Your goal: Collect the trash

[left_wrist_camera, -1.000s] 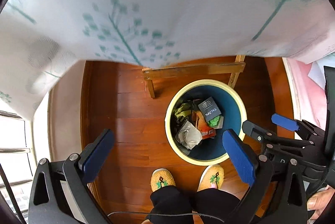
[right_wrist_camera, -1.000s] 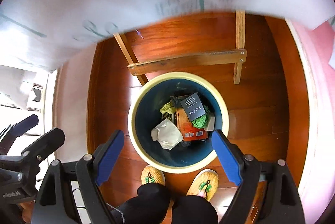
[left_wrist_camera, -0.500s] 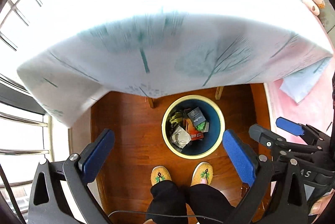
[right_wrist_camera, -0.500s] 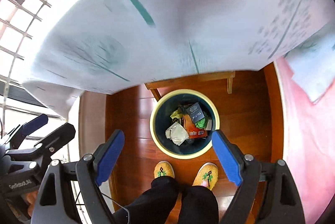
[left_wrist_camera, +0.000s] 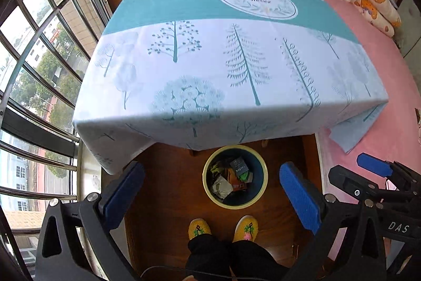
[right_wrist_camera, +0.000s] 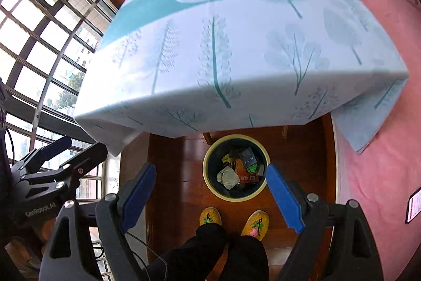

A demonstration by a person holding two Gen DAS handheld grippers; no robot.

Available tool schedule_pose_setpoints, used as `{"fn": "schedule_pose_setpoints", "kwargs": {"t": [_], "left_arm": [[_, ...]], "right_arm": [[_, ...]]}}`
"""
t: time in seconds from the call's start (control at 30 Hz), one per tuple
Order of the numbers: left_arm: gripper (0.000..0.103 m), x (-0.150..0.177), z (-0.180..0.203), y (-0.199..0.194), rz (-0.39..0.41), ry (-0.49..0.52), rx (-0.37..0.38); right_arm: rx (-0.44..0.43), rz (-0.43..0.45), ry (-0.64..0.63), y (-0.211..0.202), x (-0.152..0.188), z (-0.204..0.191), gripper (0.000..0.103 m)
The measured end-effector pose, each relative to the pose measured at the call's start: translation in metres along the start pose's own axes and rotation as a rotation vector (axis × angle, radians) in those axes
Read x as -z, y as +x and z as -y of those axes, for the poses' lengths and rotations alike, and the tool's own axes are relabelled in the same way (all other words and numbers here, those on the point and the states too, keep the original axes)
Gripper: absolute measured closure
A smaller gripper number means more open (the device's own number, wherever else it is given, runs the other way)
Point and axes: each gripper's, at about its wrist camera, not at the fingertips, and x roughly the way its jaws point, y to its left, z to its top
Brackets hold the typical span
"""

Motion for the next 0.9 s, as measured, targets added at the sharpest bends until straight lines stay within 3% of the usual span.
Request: {"fn": "schedule_pose_setpoints", "kwargs": {"t": [0.47, 0.9], "left_arm": [[0.001, -0.036, 0.004, -0.085, 0.16, -0.034, -0.02], [0.001, -0.037, 0.021, -0.131, 0.26, -0.024, -0.026]], "right_arm": [[-0.024, 0.161, -0.035, -0.093, -0.041, -0.021, 0.017], [0.017, 0.271, -0.115, -0.137, -0.038, -0.043, 0.017]]}}
